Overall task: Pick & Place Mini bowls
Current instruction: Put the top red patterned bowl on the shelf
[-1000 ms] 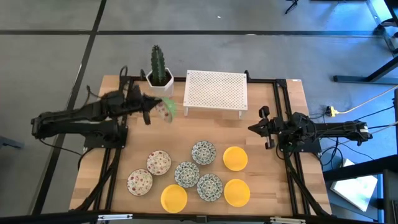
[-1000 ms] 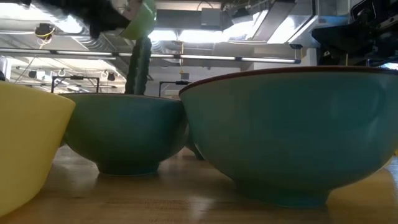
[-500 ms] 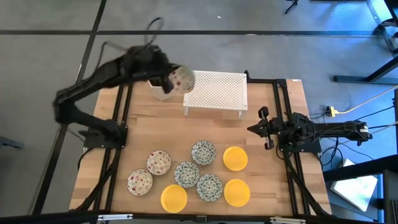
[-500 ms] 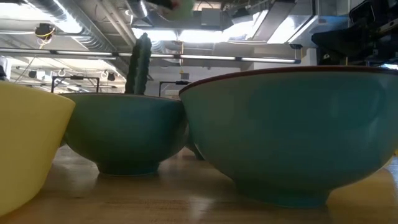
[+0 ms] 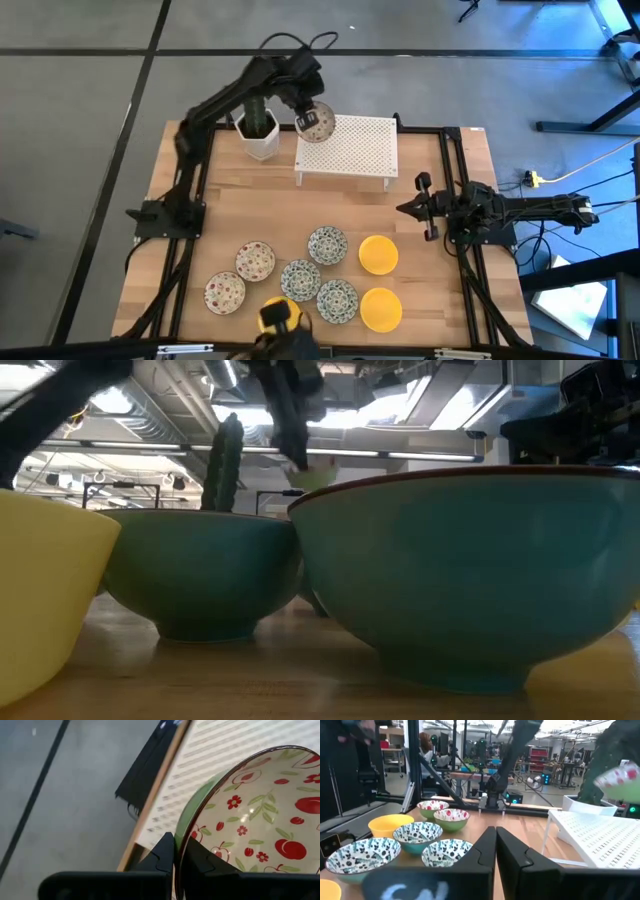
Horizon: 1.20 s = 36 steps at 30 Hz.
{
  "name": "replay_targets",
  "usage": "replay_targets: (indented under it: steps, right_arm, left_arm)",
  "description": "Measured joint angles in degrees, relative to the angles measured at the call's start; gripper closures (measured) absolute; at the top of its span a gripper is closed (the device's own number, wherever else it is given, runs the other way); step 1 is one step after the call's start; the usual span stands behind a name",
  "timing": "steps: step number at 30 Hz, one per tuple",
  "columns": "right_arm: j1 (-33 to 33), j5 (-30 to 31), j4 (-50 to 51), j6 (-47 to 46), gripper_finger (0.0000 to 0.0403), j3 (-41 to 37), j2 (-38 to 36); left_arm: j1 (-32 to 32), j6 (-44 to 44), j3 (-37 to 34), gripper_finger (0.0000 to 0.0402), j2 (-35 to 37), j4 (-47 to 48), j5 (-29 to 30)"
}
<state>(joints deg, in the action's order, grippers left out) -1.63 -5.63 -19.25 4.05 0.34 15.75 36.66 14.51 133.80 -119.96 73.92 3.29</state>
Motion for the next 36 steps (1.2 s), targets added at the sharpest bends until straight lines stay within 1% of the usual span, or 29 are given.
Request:
replay_targets:
  steps: [2, 5, 11, 15, 32, 36]
  right_arm:
    - [0.0, 0.0, -0.1, -0.6, 0.0389, 0.0, 0.0]
    - [0.0, 0.0, -0.1, -0.6, 0.0389, 0.0, 0.0]
    - [0.0, 0.0, 0.0, -0.6, 0.0389, 0.0, 0.0]
    - [0.0, 0.0, 0.0, -0.6, 0.0389, 0.0, 0.0]
    - [0.0, 0.0, -1.7, 0.5, 0.0389, 0.0, 0.0]
    - [0.0, 0.0, -1.7, 0.1, 0.0389, 0.0, 0.0]
  left_arm:
    - [1.1, -0.6, 1.1, 0.0395, -2.9, -0.2, -1.4]
    - [2.0, 0.2, 0.4, 0.0395, -4.1, -0.1, -5.8]
    - [3.1, -0.2, 0.8, 0.0395, -4.8, 0.4, -8.7]
    - [3.3, 0.0, 1.3, 0.0395, -4.6, 0.4, -7.5]
    - [3.9, -4.7, 0.6, 0.0394, -4.9, 1.3, -7.5]
    - [3.1, -4.7, 0.6, 0.0395, -5.8, 1.3, -5.8]
